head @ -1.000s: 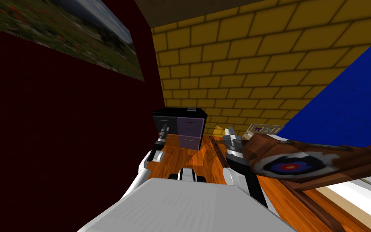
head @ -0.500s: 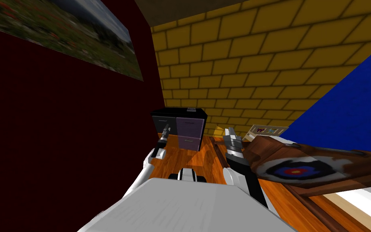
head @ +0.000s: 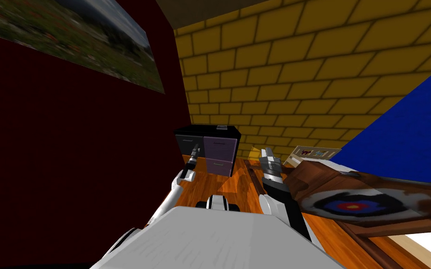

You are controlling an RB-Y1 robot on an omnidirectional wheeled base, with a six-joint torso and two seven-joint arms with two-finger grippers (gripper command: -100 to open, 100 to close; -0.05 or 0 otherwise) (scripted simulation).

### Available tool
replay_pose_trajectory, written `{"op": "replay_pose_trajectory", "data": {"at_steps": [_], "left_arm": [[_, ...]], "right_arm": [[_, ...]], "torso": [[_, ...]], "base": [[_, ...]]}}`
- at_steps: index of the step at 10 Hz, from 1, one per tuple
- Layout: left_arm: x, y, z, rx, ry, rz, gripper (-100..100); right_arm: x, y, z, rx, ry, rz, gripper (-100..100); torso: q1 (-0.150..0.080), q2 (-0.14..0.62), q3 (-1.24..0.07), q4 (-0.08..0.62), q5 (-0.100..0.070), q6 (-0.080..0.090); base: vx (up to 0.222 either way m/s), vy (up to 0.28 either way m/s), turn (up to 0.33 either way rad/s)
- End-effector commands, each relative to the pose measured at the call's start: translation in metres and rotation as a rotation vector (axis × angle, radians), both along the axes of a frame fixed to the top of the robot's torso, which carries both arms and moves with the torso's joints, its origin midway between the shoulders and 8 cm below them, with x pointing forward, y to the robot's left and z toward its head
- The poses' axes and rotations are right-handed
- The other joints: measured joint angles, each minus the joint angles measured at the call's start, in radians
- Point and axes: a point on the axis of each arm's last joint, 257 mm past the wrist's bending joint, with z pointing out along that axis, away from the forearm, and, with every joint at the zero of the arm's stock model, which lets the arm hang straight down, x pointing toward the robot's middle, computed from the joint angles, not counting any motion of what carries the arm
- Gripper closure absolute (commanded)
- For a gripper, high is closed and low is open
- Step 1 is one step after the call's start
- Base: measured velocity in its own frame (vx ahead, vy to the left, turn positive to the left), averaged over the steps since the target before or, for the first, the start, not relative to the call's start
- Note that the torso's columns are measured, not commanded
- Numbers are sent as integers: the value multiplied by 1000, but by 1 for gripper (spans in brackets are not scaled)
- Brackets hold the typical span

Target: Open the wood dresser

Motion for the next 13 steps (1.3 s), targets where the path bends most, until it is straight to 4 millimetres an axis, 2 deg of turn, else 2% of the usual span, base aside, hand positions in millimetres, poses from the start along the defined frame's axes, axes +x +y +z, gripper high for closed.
{"op": "replay_pose_trajectory", "data": {"at_steps": [1, 2, 3, 7, 13], "left_arm": [[14, -5, -13, -2, 32, -4, -100], [22, -11, -11, -4, 32, -11, -100], [22, -9, -21, -3, 53, -7, -100], [38, -18, -33, -4, 87, -14, -100], [70, -55, -62, -23, 176, -46, -100]], "right_arm": [[0, 0, 0, 0, 0, 0, 0], [0, 0, 0, 0, 0, 0, 0], [0, 0, 0, 0, 0, 0, 0], [0, 0, 0, 0, 0, 0, 0], [0, 0, 0, 0, 0, 0, 0]], "torso": [[0, 0, 0, 0, 0, 0], [0, 0, 0, 0, 0, 0], [-2, -2, -1, 0, -1, 0], [0, 0, 0, 0, 0, 0], [1, -1, -1, 0, 0, 0]], "base": [[42, -30, 28], [60, -64, 41], [43, -53, 17], [37, -32, 21], [56, -52, 32]]}}
